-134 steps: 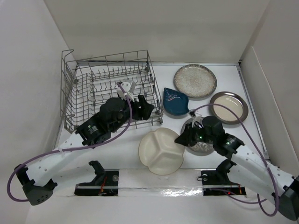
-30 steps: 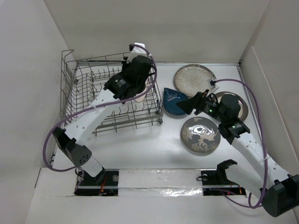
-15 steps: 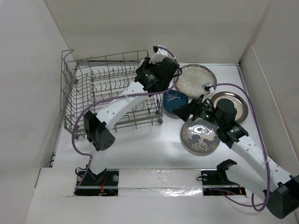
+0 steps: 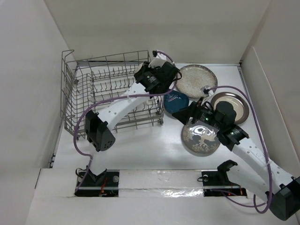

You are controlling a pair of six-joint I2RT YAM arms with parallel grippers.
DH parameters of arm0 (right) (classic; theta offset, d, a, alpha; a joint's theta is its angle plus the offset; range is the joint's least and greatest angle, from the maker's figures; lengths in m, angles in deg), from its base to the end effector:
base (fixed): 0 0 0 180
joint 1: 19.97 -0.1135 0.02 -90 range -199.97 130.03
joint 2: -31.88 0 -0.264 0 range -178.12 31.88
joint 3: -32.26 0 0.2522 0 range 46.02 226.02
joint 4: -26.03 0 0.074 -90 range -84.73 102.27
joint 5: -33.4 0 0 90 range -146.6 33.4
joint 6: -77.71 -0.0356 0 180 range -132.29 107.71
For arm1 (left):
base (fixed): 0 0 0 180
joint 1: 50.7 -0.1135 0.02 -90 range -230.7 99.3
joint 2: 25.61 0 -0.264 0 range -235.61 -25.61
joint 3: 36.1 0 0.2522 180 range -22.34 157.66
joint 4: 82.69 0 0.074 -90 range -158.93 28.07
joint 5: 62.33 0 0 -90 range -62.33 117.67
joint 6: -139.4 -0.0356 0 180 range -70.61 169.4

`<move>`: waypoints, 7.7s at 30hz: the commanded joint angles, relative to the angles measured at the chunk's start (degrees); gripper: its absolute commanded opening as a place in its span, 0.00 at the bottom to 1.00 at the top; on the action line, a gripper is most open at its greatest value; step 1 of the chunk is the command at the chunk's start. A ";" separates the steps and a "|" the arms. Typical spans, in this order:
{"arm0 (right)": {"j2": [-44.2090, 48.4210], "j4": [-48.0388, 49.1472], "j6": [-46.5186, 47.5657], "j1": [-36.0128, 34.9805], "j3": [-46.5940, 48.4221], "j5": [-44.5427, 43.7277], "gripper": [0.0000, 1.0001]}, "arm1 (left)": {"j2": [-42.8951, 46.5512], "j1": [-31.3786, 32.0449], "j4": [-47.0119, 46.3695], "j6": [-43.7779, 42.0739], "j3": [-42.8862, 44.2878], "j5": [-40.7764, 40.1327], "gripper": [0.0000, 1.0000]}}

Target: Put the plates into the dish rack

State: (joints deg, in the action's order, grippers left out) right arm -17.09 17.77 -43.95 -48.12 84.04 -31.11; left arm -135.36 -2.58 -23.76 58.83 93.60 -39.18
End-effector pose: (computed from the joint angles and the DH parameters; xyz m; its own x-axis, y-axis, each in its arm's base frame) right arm 0.1729 0.1099 0.3149 -0.4931 0.2735 -0.8259 -0.6400 0.5289 0.5573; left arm 0.3012 -0.2869 0.3927 -0.3840 0.3318 -0.8616 -0.2508 0.8606 0.4432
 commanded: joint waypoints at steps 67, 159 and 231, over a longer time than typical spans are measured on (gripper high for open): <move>-15.87 3.73 -2.63 16.88 -3.06 -19.96 0.64 | 46.55 -1.98 -32.87 3.57 -35.51 43.28 0.20; -6.58 20.96 -20.19 14.70 2.85 6.15 0.00 | 38.13 -0.39 -42.79 10.78 -46.33 67.73 0.53; 0.63 8.13 -2.35 3.27 -0.93 -6.25 0.66 | 15.63 -11.38 6.78 4.54 -14.42 34.07 0.00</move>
State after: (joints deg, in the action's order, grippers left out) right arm -17.49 24.48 -47.58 -44.42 83.56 -36.53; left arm -119.87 -14.06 -13.03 62.72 79.61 -2.81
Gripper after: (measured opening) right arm 0.664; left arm 0.191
